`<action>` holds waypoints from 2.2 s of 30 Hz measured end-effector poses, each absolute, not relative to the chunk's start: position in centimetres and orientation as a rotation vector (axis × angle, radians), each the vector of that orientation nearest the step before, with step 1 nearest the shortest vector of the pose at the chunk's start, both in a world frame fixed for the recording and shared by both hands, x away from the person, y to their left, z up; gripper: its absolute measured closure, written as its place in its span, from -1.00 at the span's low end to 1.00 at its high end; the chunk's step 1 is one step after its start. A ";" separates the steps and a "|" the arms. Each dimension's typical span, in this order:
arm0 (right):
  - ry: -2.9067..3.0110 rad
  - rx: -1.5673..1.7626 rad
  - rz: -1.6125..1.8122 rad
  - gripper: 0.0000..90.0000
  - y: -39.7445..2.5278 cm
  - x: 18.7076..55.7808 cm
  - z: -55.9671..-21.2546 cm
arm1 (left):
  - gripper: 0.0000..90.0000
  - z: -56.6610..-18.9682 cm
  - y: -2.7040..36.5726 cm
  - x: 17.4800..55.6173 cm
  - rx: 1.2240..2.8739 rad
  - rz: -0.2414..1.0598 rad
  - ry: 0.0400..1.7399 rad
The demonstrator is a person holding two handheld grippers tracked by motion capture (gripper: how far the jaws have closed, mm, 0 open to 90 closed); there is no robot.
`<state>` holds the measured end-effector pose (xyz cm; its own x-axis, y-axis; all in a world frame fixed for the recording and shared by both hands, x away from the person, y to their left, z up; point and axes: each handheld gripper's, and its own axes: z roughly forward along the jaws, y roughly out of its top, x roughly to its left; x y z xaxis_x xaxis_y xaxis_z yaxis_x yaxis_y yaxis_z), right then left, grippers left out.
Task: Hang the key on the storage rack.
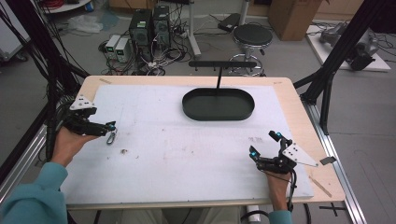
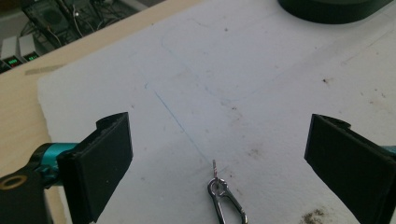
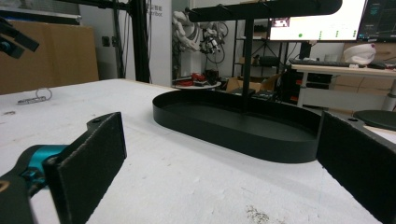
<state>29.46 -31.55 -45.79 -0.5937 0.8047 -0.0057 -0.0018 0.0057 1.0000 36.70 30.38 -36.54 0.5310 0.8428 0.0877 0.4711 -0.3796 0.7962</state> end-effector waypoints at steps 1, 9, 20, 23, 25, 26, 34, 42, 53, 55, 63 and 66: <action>1.664 0.835 1.655 -0.97 -31.6 29.5 -45.8 | -0.82 -36.7 30.4 36.9 2.050 0.635 1.074; 1.668 0.839 1.657 -0.97 -31.6 29.4 -45.8 | -0.80 -37.6 30.3 37.9 2.095 0.604 1.105; 1.664 0.840 1.661 -0.97 -31.6 29.5 -45.8 | -0.72 -38.9 30.5 39.0 2.167 0.540 1.171; 1.664 0.840 1.661 -0.97 -31.6 29.5 -45.8 | -0.68 -39.1 30.4 39.1 2.176 0.528 1.182; 1.664 0.838 1.659 -0.97 -31.6 29.5 -45.8 | -0.63 -39.4 30.4 39.3 2.186 0.507 1.199; 1.662 0.841 1.663 -0.97 -31.5 29.5 -45.8 | -0.60 -39.5 30.4 39.4 2.192 0.498 1.199; 1.664 0.839 1.661 -0.97 -31.6 29.5 -45.8 | -0.44 -40.1 30.5 39.9 2.223 0.468 1.237; 1.663 0.839 1.663 -0.97 -31.6 29.5 -45.8 | -0.07 -40.4 30.3 40.0 2.253 0.431 1.271; 1.666 0.840 1.663 -0.97 -31.6 29.5 -45.8 | 0.38 -40.6 30.0 40.1 2.262 0.370 1.307; 1.665 0.841 1.664 -0.97 -31.6 29.5 -45.8 | 0.42 -40.7 30.0 40.1 2.261 0.358 1.315; 1.665 0.841 1.664 -0.97 -31.6 29.5 -45.8 | 0.65 -40.8 29.8 40.2 2.275 0.339 1.318; 1.666 0.840 1.662 -0.97 -31.6 29.5 -45.8 | 0.73 -40.8 29.7 40.2 2.276 0.344 1.318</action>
